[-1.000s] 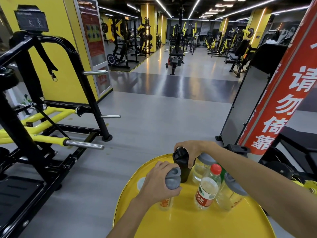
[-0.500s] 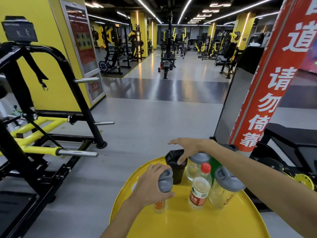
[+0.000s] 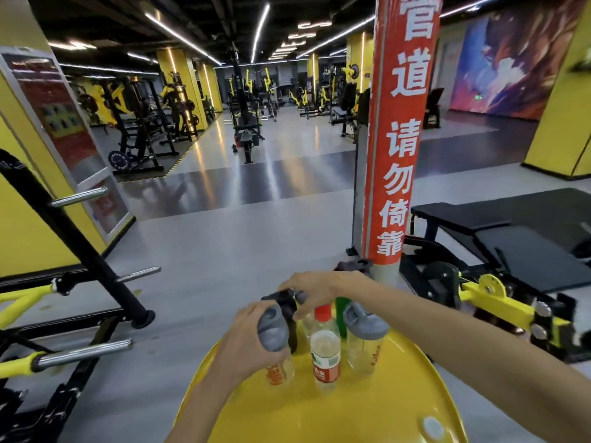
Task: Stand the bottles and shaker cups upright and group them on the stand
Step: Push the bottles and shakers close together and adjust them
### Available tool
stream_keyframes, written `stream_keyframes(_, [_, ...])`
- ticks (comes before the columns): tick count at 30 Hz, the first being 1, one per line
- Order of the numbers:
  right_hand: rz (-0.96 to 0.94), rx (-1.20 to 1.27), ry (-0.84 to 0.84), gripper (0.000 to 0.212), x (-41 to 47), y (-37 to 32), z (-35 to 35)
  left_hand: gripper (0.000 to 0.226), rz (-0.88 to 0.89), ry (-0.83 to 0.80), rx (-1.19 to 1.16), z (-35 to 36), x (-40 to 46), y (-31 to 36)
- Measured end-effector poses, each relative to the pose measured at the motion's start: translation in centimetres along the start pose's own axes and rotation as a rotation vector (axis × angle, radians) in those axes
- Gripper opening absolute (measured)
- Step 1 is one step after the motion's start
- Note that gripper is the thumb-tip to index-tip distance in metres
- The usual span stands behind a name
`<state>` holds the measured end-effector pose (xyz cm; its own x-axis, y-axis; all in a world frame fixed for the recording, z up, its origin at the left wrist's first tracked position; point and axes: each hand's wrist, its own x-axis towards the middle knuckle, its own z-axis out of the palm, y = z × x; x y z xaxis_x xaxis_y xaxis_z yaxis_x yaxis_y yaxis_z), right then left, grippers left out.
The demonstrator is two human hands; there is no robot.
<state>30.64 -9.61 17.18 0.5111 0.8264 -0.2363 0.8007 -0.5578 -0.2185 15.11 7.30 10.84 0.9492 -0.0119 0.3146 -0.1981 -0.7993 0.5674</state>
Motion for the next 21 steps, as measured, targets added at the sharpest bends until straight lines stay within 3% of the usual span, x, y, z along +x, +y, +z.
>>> stream_keyframes(8, [0.111,0.012,0.076,0.070,-2.7,2.5,-0.7,0.073,0.061,-0.116,0.043,2.1,1.7,0.6])
stream_keyframes(11, [0.119,0.074,0.096,0.081,-3.3,3.5,-0.7,0.074,0.049,-0.137,0.033,2.9,1.4,0.6])
stream_keyframes(16, [0.124,0.075,0.083,0.057,-4.9,3.7,-1.0,0.078,0.043,-0.119,0.005,3.6,1.0,0.8])
stream_keyframes(21, [0.089,0.102,0.124,0.055,-6.2,3.9,-0.4,0.076,0.065,-0.098,0.046,4.1,0.4,1.2])
